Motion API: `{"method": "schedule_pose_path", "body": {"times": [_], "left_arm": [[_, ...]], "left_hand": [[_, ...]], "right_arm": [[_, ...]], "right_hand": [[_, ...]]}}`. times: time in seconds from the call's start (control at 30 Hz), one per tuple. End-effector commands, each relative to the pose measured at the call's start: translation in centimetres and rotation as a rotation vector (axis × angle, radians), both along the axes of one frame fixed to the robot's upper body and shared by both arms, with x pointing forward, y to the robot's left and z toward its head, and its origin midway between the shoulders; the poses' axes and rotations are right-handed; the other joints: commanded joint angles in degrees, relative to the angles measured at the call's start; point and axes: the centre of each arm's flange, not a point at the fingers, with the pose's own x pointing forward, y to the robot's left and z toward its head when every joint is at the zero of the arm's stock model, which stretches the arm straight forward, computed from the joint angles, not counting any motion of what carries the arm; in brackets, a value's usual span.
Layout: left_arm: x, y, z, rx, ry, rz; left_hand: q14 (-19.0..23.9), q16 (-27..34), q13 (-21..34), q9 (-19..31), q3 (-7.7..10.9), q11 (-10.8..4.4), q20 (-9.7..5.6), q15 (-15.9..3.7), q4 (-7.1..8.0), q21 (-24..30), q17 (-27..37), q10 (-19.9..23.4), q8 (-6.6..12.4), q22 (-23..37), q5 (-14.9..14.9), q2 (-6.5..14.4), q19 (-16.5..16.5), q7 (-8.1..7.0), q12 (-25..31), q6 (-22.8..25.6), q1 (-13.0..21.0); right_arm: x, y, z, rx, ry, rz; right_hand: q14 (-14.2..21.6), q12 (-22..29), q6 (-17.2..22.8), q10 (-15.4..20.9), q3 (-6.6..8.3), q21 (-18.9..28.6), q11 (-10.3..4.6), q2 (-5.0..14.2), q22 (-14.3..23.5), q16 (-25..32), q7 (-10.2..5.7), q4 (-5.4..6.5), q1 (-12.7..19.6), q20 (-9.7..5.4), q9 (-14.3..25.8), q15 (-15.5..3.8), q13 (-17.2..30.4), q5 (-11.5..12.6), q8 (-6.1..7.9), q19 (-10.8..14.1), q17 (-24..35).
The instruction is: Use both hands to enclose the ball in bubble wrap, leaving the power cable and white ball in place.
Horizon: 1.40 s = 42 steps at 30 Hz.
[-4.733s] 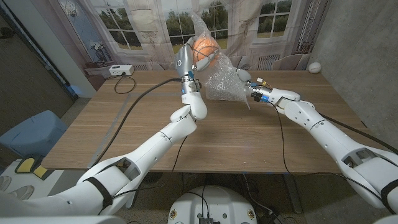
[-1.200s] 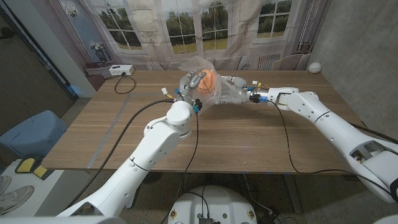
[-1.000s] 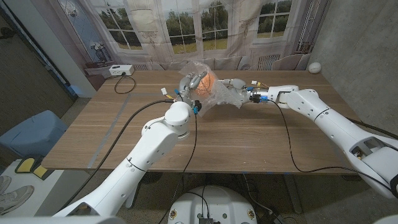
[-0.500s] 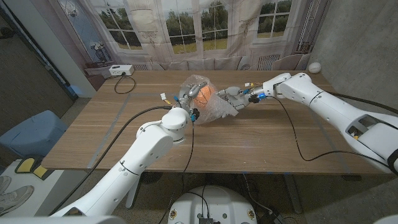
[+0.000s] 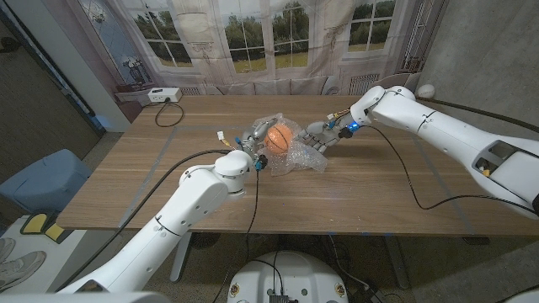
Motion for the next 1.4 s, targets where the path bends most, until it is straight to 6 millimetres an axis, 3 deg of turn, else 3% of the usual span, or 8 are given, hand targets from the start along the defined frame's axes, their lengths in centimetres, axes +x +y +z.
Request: {"method": "schedule_pose_path", "body": {"times": [0.03,0.5,0.7,0.83,1.03,1.1,1.17,1.4], "left_arm": [[1.0,0.6,-1.2,0.000,0.076,-0.039],[1.3,1.0,-0.8,0.000,0.068,-0.061],[-0.1,2.1,-0.1,0.006,0.004,-0.039],[-1.6,2.7,0.4,0.061,-0.057,0.053],[-4.3,3.0,1.5,0.250,-0.205,0.311],[-5.8,2.7,2.0,0.367,-0.323,0.520],[-6.3,2.4,2.1,0.440,-0.390,0.648],[-6.2,2.4,2.1,0.558,-0.374,0.832]], "left_hand": [[-0.7,0.3,0.2,0.2,0.86,0.16,0.07,0.21,-0.13,-0.5,0.2,-0.6,0.38,0.3,-0.2,0.0,-0.6,5.11,0.2,-0.8,-1.0],[-0.7,0.3,0.2,0.2,1.93,0.17,0.05,0.13,-0.20,-0.5,0.2,-1.1,0.36,0.2,-0.4,-0.1,-0.1,5.14,0.2,-0.9,-1.8],[-1.8,0.2,0.3,0.2,1.76,0.28,0.10,0.40,-0.05,-0.9,0.3,-2.2,0.24,0.3,-0.7,-0.8,-1.1,3.32,0.1,-2.2,-3.2],[-2.1,0.2,0.3,0.2,1.48,0.18,0.10,0.42,0.10,-1.0,0.3,-1.8,0.56,0.3,-0.9,-1.1,-1.4,2.50,0.3,-1.5,-3.7],[9.3,1.6,0.3,0.1,1.57,-1.22,-0.13,-1.69,-0.57,3.2,0.2,12.0,3.00,0.0,-1.0,-1.8,11.5,1.43,2.8,13.7,-4.4],[20.4,3.0,0.4,0.2,2.43,-4.15,-0.20,-5.31,-1.19,5.1,0.2,25.2,4.68,-0.1,-0.9,-2.4,18.7,0.54,5.5,26.4,-3.6],[26.7,3.4,0.6,0.3,3.98,-6.90,-0.30,-8.01,-2.04,5.6,0.2,30.2,5.04,-0.1,-0.6,-2.4,21.3,-0.32,6.0,31.9,-1.1],[34.9,6.1,2.3,0.8,5.62,-10.65,-1.77,-11.99,-2.49,7.4,2.6,33.8,3.30,0.9,-0.9,-2.9,24.9,-3.90,6.2,32.8,5.0]], "right_arm": [[-2.5,-2.3,4.1,-0.054,-0.211,-0.053],[-5.2,-3.9,6.7,-0.049,-0.465,-0.233],[-5.7,-3.1,5.7,0.069,-0.718,-0.204],[-5.9,-2.2,4.9,0.151,-0.888,-0.165],[-6.0,-1.0,4.1,0.205,-1.038,-0.119],[-5.9,-0.4,3.7,0.216,-1.070,-0.108],[-5.7,-0.1,3.5,0.216,-1.068,-0.095],[-5.5,0.8,3.3,0.220,-1.099,-0.045]], "right_hand": [[0.3,0.3,-0.2,-0.1,-0.31,0.0,-0.60,-0.07,0.1,0.6,-0.56,-0.14,0.1,0.00,0.1,-0.65,0.2,0.4,0.41,-0.6,0.5],[0.1,0.5,0.3,-0.5,-1.85,0.5,-0.73,-2.37,0.1,1.0,-0.31,-0.21,-1.1,0.18,0.1,-0.79,0.0,0.5,0.54,-0.9,0.3],[-7.6,0.3,1.8,-3.9,-3.02,-0.5,-3.08,-1.88,0.1,0.5,-1.84,0.85,-2.9,-0.96,0.1,-1.81,-0.5,1.5,0.65,-14.3,-0.1],[-10.2,0.8,6.5,-3.8,0.54,0.3,-5.46,3.72,0.0,1.1,-3.42,0.11,0.8,-5.79,0.1,-5.46,-0.8,1.7,1.60,-20.1,-0.8],[-14.3,0.9,10.9,-2.9,2.63,-0.2,-7.34,3.95,-0.1,0.7,-3.66,-0.44,3.8,-8.89,0.1,-7.05,-1.0,0.3,1.89,-26.0,-1.1],[-16.8,0.6,11.6,-3.6,2.10,-0.4,-7.56,3.35,-0.1,0.4,-3.91,-0.34,3.6,-8.95,0.1,-7.02,-1.1,0.1,1.65,-29.6,-1.3],[-17.3,0.5,11.9,-3.9,1.93,-0.4,-7.72,3.14,-0.1,0.4,-4.10,-0.35,3.6,-8.63,0.1,-6.95,-1.1,0.0,1.64,-30.3,-1.3],[-17.6,0.6,12.3,-4.0,1.70,-0.2,-7.88,2.71,-0.1,0.5,-4.11,-0.57,3.7,-8.27,0.2,-6.70,-1.1,-0.1,1.60,-30.9,-1.5]]}}
